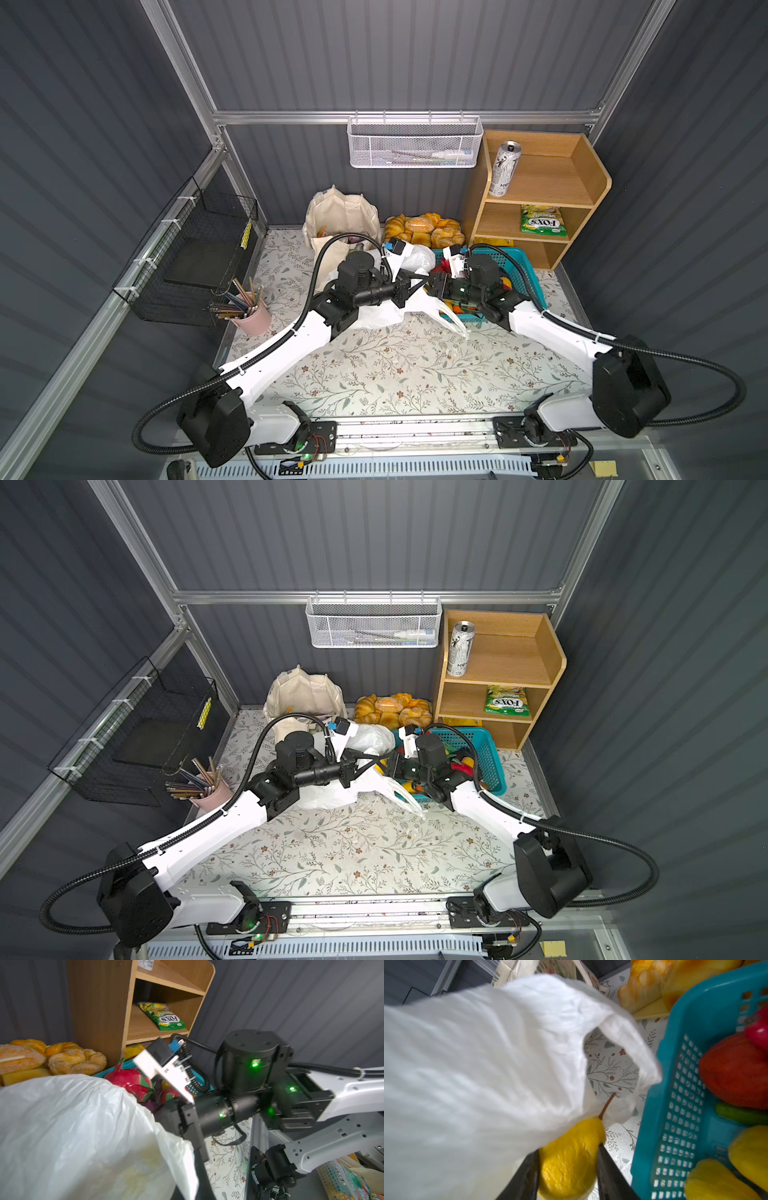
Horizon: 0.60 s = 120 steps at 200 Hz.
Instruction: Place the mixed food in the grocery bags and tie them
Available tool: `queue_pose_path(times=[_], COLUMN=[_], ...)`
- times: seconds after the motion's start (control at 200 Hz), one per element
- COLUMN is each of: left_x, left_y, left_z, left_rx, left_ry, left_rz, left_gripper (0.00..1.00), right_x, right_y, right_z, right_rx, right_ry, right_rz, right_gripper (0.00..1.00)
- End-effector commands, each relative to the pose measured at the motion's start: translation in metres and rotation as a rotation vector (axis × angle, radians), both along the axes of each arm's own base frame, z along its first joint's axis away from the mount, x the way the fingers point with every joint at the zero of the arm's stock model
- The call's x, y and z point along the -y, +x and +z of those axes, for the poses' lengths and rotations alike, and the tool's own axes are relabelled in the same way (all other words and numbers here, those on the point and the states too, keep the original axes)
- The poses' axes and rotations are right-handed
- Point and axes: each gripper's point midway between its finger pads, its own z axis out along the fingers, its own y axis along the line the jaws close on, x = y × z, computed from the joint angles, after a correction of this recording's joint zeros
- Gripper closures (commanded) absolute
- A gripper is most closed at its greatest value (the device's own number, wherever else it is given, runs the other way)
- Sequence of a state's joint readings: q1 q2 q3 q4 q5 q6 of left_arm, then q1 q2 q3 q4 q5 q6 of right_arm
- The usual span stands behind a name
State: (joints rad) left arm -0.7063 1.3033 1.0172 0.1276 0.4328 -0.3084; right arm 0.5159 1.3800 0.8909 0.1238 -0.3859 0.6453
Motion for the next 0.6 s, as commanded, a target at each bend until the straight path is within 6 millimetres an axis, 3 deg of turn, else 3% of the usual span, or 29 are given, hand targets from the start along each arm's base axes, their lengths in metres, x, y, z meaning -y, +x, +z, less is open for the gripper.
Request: queue_pose_path(times=[0.0, 0.16, 0.285, 0.305, 0.465, 0.595], left_x=[-0.018, -0.034, -0.033, -0.033, -0.029, -0.031], left_y=[0.014, 0.022, 0.017, 0.016, 0.008, 0.007], left_z=[-0.031, -0.054, -0.06, -0.061, -0.051, -0.05], left_rx=[-0.025, -0.049, -0.057, -0.058, -0.037, -0.037], left_ry=[0.097, 0.152, 0.15, 0.148, 0.111, 0.131], left_rz=[0.123, 0.214, 0.188, 0.182, 0.135, 0.135], left_gripper=[1.0, 1.0, 1.0, 1.0, 1.0, 1.0], right_x=[0.014, 0.043, 0.061, 0.065, 0.082, 0.111], right_y=[-0.01, -0.021, -0.025, -0.029, -0.026, -0.008], right_z=[0.015, 0.045, 0.051, 0.061, 0.063, 0.059], right_rx=[0.02, 0.042, 0.042, 0.068, 0.077, 0.059], right_ry=[-0.036, -0.001, -0.019, -0.012, -0.038, -0.062], right_rz=[0.013, -0.026, -0.065, -0.07, -0.115, -0.224], right_gripper=[0.57, 0.56, 0.55, 0.55, 0.54, 0.54])
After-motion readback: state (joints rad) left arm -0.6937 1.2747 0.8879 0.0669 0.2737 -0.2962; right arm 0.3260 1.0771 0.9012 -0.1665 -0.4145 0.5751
